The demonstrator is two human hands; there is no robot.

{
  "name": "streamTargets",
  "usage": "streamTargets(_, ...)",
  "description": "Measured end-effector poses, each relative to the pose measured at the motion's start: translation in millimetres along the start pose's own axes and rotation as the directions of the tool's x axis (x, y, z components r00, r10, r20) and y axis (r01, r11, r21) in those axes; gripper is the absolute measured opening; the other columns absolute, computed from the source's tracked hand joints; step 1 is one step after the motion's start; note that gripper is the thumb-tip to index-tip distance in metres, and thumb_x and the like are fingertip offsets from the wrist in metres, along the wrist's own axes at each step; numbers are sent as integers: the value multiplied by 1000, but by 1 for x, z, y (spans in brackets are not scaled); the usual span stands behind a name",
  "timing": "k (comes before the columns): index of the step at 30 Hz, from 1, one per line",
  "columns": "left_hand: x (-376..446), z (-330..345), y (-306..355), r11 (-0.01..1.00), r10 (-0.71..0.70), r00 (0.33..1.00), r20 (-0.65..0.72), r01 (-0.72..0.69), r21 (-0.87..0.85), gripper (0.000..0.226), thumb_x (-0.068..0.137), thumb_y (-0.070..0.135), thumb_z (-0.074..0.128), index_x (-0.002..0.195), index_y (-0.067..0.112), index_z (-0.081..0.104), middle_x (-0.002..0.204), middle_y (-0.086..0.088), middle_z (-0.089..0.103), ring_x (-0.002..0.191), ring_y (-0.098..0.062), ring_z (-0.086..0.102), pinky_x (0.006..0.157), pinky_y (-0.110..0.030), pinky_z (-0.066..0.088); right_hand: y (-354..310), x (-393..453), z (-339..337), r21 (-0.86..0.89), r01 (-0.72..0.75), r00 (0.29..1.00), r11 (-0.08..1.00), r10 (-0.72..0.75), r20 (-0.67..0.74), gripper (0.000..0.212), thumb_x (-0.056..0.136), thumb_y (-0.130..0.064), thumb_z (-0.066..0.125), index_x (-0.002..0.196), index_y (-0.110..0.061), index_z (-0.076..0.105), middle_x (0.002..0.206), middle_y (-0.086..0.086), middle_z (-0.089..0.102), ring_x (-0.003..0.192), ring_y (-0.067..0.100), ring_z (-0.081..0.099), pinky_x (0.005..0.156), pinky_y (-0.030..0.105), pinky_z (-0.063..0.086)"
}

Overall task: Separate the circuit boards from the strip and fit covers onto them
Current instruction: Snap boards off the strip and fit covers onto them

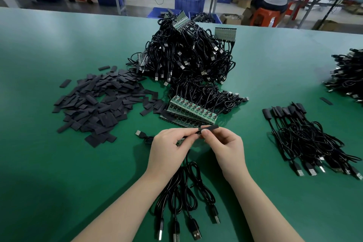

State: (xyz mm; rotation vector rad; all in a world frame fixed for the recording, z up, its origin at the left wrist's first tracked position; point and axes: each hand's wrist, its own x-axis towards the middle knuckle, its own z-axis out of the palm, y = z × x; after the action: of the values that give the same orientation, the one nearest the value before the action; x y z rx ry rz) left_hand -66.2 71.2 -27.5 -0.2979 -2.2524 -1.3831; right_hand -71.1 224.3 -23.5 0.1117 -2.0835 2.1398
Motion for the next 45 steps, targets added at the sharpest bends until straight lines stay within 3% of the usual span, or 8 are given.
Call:
streamTargets(8,0,2,1,995,72,997,-12,-71,73,21,83,27,70,103,28,76,90,43,55,95,13,57,85,-23,49,0,1,0,24,-14,1000,1000,14,14,13,84,-19,76,85,-32,80,81,-1,77,75,7,68,71,17,52)
streamTargets(16,1,1,1,993,77,997,12,-78,89,19,85,20,67,100,22,79,95,13,74,96,0,62,87,-29,48,0,0,1,-16,-49,998,999,50,48,4,81,-22,80,83,-25,79,82,8,75,74,11,65,71,24,52)
streamTargets(22,2,-1,3,981,142,990,17,-143,133,19,84,17,69,100,19,79,93,11,75,93,0,61,84,-26,46,-4,-1,3,36,-39,999,999,38,38,6,77,-23,76,76,-28,80,77,-3,76,71,3,67,67,14,50)
streamTargets(26,2,-1,1,981,161,987,-8,-159,114,19,84,18,69,100,18,79,90,10,75,87,4,59,81,-24,47,-5,-1,1,35,-54,997,998,52,58,7,73,-31,75,75,-26,80,76,-2,75,70,5,66,66,16,51)
streamTargets(30,3,-1,0,970,212,977,-11,-209,124,17,84,15,70,98,15,79,89,8,76,82,-3,64,80,-25,47,-3,0,0,33,-52,996,998,50,79,4,79,-22,76,77,-22,79,78,0,76,72,7,67,68,17,52)
streamTargets(34,3,-2,1,969,203,979,-7,-199,146,17,85,17,69,98,19,78,89,11,75,88,-1,62,84,-18,44,-5,-2,2,40,-54,996,998,51,79,7,75,-30,74,77,-26,79,76,-2,75,70,5,66,67,16,51)
streamTargets(39,5,-1,0,969,164,986,-8,-160,189,16,84,17,69,97,19,78,93,9,75,94,-3,59,87,-19,42,-4,-1,3,68,-42,997,997,37,74,16,87,-7,71,90,-22,78,86,0,77,79,6,70,71,15,51)
streamTargets(45,3,0,1,972,182,983,-5,-179,152,15,84,19,70,96,18,79,88,10,75,91,-2,61,86,-18,42,-5,-1,2,-30,-47,998,998,48,41,21,87,-20,72,70,-31,76,64,-10,68,59,0,55,58,13,43)
